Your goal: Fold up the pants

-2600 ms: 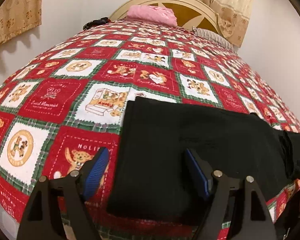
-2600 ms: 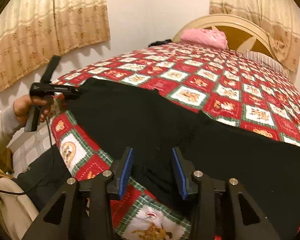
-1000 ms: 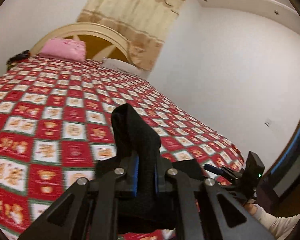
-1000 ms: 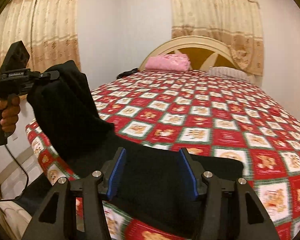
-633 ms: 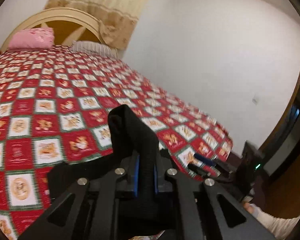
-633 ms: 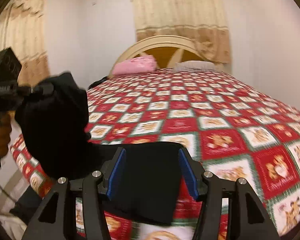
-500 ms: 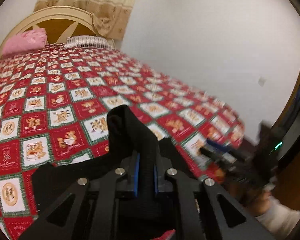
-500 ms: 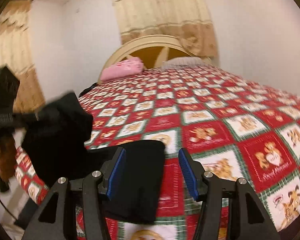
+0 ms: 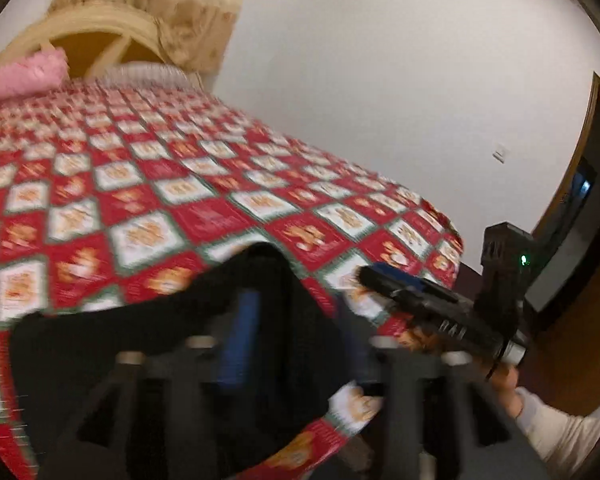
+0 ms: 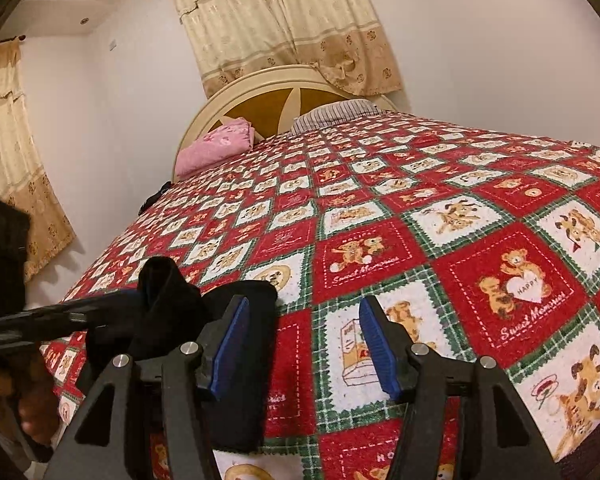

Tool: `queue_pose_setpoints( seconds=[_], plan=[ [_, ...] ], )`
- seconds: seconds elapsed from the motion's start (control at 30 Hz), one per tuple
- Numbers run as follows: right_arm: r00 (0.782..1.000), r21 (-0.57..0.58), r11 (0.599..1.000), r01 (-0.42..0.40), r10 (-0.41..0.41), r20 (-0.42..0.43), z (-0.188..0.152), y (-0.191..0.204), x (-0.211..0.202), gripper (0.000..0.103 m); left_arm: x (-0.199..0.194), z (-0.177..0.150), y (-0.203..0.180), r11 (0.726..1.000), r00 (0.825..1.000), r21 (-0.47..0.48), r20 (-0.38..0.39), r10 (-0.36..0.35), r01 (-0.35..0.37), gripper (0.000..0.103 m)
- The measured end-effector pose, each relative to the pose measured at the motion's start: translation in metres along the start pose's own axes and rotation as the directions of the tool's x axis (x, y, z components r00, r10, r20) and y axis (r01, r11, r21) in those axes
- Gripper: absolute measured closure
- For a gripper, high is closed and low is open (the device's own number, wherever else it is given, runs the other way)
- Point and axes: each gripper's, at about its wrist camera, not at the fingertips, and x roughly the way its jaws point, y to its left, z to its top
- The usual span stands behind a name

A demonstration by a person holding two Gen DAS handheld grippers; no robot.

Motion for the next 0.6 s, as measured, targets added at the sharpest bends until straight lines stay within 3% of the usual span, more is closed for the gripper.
queue_pose_setpoints(
  seconds=[0.03,0.17,0.27,0.4,0.5,0.6],
  plan=[
    [1.000,0.017,1.000,-0.004,0.004,0.004,0.000,-0.002,-0.002,0.043,-0.009,-0.002,0.007,1.000,0.999,0.004,0.023,0.028,-0.028,0.031],
    [0.998,0.081,0.994,-0.066,0.067,-0.003,0.005,0.002,-0.006,0.028,-0.038,-0.015,0.053,0.984,0.984,-0.021,0.041,0.176,-0.175,0.030],
    [0.992,0.070,0.990,-0.120,0.122,-0.021,0.009,0.029,-0.008,0.028,-0.045,-0.024,0.082,0.960,0.961,-0.069,0.031,0.275,-0.272,0.030],
    [0.987,-0.046,0.989,-0.139,0.135,-0.084,0.006,0.092,-0.004,0.028,-0.048,-0.039,0.110,0.935,0.949,-0.179,0.015,0.314,-0.306,0.025],
    [0.990,-0.137,0.988,-0.065,0.047,-0.132,-0.003,0.131,0.007,0.028,-0.045,-0.049,0.113,0.932,0.950,-0.197,0.013,0.313,-0.304,0.024],
    [0.990,-0.152,0.987,-0.048,0.027,-0.139,-0.012,0.150,0.010,0.028,-0.047,-0.056,0.112,0.937,0.951,-0.184,0.021,0.307,-0.298,0.024]
  ],
)
